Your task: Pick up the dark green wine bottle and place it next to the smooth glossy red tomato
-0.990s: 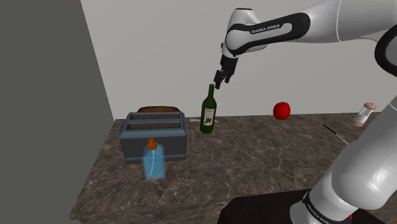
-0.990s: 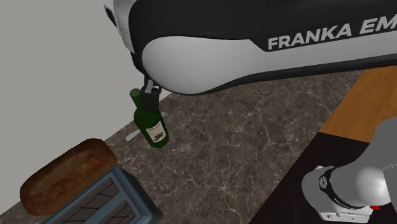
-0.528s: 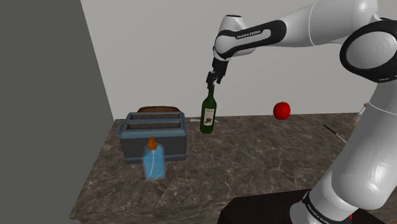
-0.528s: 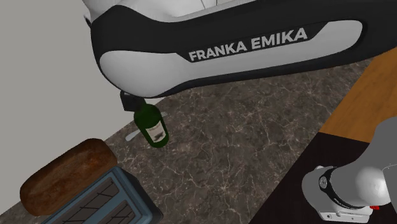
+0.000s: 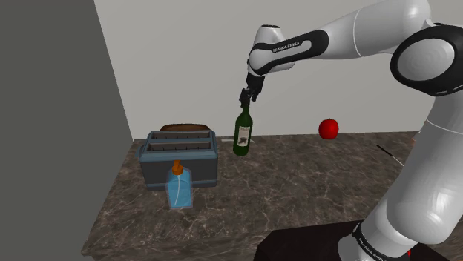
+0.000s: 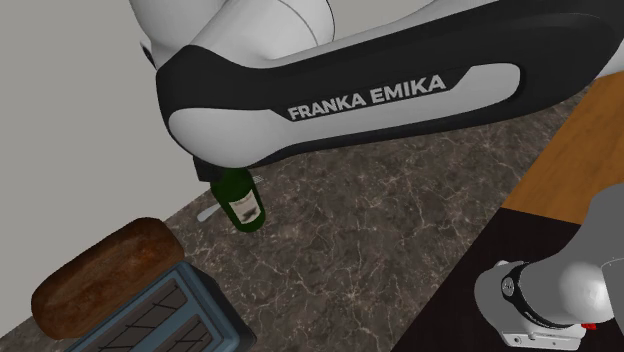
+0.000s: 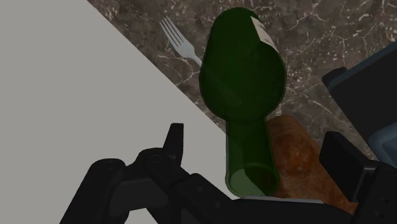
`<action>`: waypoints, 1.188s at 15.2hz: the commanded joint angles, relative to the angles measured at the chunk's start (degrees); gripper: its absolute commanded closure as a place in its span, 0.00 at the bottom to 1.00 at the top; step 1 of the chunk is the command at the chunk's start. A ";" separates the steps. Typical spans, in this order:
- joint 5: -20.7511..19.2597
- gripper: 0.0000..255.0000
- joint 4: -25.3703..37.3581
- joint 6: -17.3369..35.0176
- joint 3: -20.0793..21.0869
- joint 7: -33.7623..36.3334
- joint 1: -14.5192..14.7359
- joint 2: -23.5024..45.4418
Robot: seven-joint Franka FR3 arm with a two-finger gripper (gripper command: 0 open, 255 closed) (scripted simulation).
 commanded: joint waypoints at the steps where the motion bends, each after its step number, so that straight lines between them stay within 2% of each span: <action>1: 0.00 0.00 0.03 0.03 0.00 0.00 0.00 0.04; 4: 0.00 0.00 0.02 0.02 0.00 0.00 0.00 0.04; 5: 0.00 1.00 0.02 0.02 0.00 0.00 0.00 0.04; 14: 0.00 1.00 0.03 0.03 0.00 0.00 0.00 0.04; 18: -0.05 1.00 2.24 -2.87 -0.01 0.03 0.01 -0.65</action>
